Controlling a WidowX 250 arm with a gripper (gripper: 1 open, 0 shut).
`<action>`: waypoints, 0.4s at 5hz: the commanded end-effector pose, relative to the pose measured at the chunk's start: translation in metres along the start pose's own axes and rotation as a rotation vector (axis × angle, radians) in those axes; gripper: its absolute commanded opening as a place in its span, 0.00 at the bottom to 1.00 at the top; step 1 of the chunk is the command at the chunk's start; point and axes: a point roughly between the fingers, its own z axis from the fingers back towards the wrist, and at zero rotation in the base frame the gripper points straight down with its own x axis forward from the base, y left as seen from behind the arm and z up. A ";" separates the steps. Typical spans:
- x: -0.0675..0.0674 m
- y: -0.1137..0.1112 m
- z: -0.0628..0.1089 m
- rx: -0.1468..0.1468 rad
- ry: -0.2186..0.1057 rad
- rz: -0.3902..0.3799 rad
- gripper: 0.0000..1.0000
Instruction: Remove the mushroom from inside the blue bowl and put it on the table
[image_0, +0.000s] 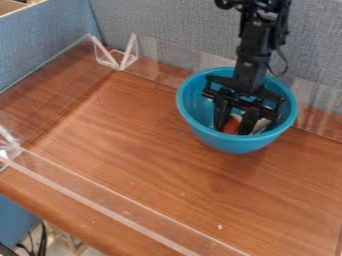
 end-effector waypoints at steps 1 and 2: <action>-0.001 0.008 0.028 -0.009 -0.084 0.011 0.00; -0.005 0.009 0.024 -0.007 -0.083 -0.006 0.00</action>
